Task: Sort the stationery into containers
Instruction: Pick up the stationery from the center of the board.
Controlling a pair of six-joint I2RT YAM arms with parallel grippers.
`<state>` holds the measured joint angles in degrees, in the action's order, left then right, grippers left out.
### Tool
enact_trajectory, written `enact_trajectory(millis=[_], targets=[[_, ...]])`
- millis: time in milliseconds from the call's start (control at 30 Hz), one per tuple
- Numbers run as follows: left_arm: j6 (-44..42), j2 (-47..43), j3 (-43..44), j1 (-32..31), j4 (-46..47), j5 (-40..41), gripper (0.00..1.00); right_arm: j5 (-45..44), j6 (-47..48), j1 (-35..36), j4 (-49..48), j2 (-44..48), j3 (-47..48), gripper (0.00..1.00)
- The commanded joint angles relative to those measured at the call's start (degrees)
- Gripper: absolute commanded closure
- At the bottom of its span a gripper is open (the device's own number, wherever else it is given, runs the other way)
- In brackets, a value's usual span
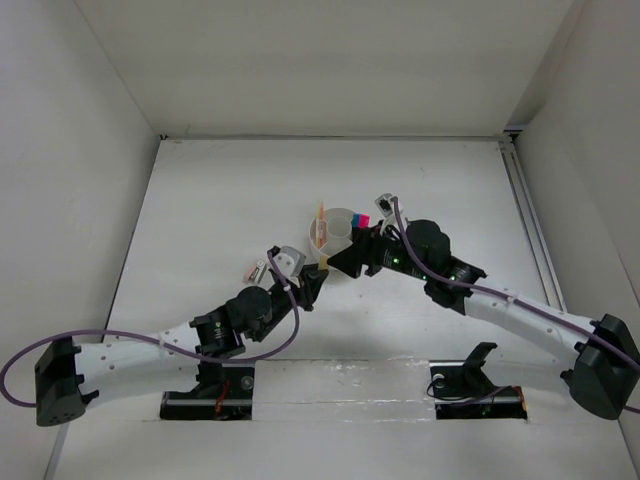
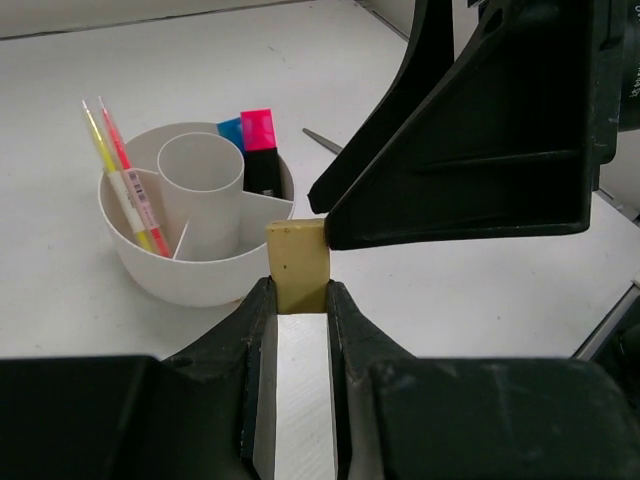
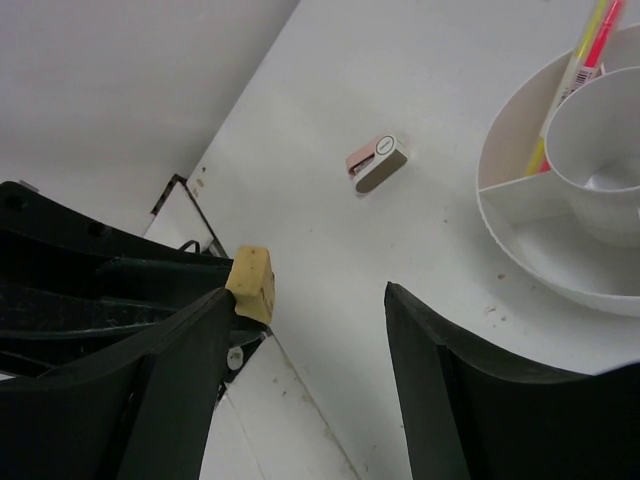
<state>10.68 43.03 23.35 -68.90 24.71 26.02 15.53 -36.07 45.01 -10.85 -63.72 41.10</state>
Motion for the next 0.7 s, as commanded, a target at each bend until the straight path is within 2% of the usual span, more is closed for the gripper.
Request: enact_trajectory(millis=[0, 467, 600, 667], targets=[[-0.9, 0.8, -0.2, -0.4, 3.3, -1.9, 1.00, 0.4, -1.5, 1.6, -7.7, -0.1, 2.8, 0.32], [-0.9, 1.4, 1.0, -0.4, 2.8, 0.3, 1.00, -0.2, -1.5, 4.3, -7.7, -3.1, 3.4, 0.43], [-0.9, 0.8, 1.0, -0.4, 2.8, 0.9, 1.00, -0.8, -1.5, 4.9, -7.7, -3.1, 3.4, 0.55], [-0.9, 0.3, 1.0, -0.4, 2.2, 1.4, 1.00, -0.8, -1.5, 4.9, -7.7, -3.1, 2.8, 0.57]])
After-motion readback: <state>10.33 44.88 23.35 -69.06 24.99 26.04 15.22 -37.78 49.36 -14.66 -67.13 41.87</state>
